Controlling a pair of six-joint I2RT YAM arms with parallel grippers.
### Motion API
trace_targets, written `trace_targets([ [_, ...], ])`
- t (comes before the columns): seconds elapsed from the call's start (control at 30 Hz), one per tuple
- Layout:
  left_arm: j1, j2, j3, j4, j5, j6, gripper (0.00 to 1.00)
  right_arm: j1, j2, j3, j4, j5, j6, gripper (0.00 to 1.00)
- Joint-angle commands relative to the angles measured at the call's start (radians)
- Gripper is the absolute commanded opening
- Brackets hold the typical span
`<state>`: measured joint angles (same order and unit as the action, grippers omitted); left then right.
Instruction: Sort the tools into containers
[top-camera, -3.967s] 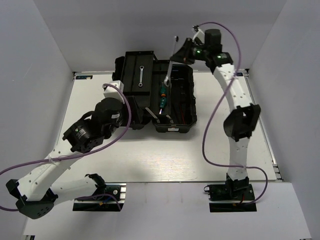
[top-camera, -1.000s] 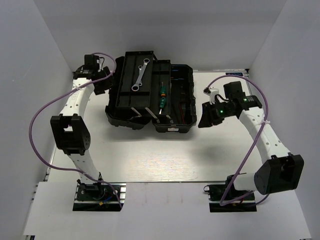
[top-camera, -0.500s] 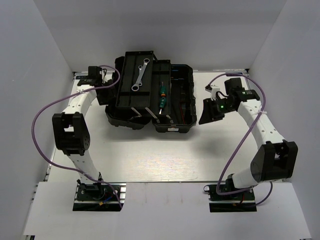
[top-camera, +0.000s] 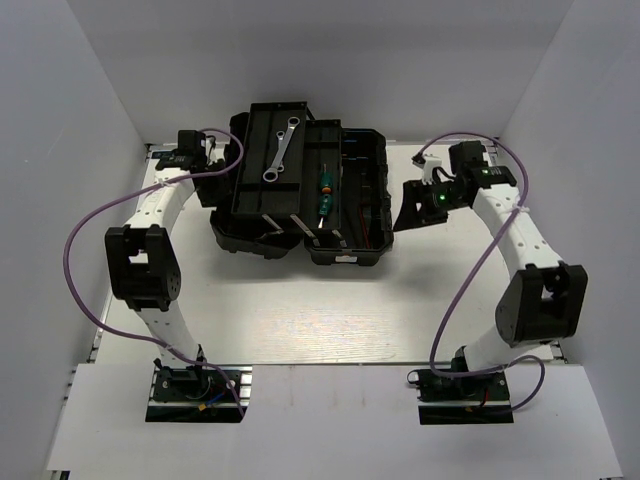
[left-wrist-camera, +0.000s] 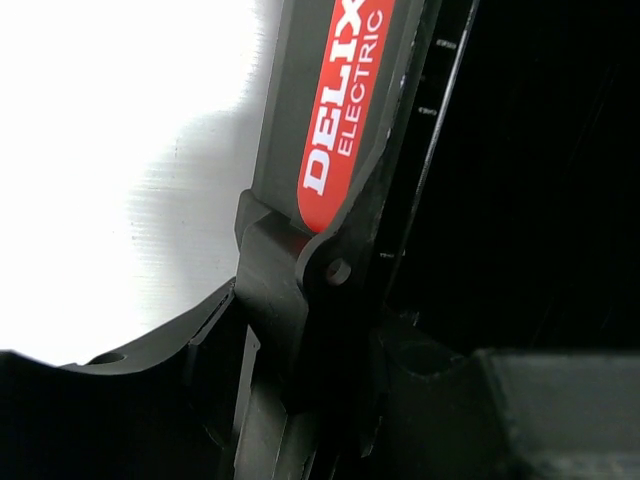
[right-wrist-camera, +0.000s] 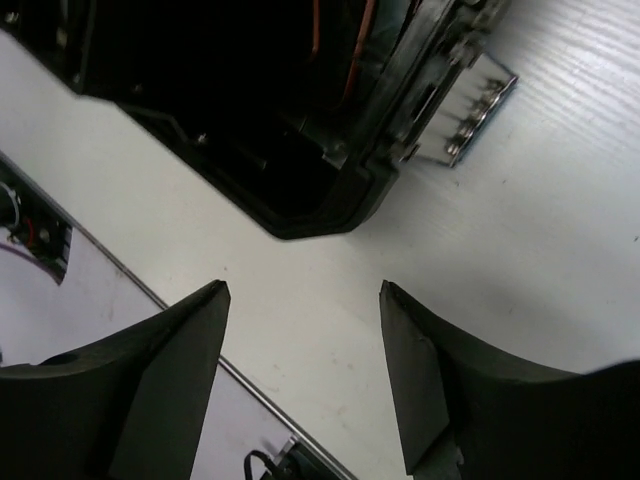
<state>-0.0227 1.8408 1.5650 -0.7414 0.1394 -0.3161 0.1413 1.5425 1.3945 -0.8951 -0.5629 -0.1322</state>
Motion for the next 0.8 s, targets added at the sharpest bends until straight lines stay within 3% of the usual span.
trace_targets([
  [0.0, -0.006, -0.095, 0.101, 0.042, 0.026, -0.012, 0.02, -0.005, 0.07, 0.052, 0.093, 0.024, 0.057, 0.68],
  [0.27, -0.025, -0.158, 0.115, 0.042, 0.046, -0.043, 0.01, 0.012, 0.375, 0.292, 0.084, 0.022, 0.117, 0.7],
  [0.33, -0.034, -0.17, 0.124, 0.042, 0.046, -0.043, 0.0, 0.023, 0.421, 0.311, 0.1, 0.021, 0.124, 0.74],
  [0.5, -0.054, -0.17, 0.164, 0.022, 0.08, -0.054, 0.0, 0.069, 0.481, 0.322, 0.096, 0.015, 0.111, 0.72],
  [0.6, -0.074, -0.17, 0.173, 0.031, 0.08, -0.074, 0.0, 0.095, 0.492, 0.321, 0.078, 0.018, 0.1, 0.57],
  [0.63, -0.086, -0.17, 0.182, 0.042, 0.08, -0.083, 0.0, 0.099, 0.492, 0.316, 0.073, 0.02, 0.098, 0.37],
  [0.7, -0.1, -0.17, 0.193, 0.042, 0.089, -0.093, 0.0, 0.106, 0.484, 0.311, 0.067, 0.024, 0.088, 0.08],
  [0.73, -0.115, -0.17, 0.21, 0.042, 0.089, -0.094, 0.0, 0.11, 0.482, 0.311, 0.061, 0.026, 0.077, 0.0],
  [0.77, -0.115, -0.158, 0.233, 0.042, 0.089, -0.094, 0.0, 0.11, 0.481, 0.314, 0.039, 0.027, 0.072, 0.0],
])
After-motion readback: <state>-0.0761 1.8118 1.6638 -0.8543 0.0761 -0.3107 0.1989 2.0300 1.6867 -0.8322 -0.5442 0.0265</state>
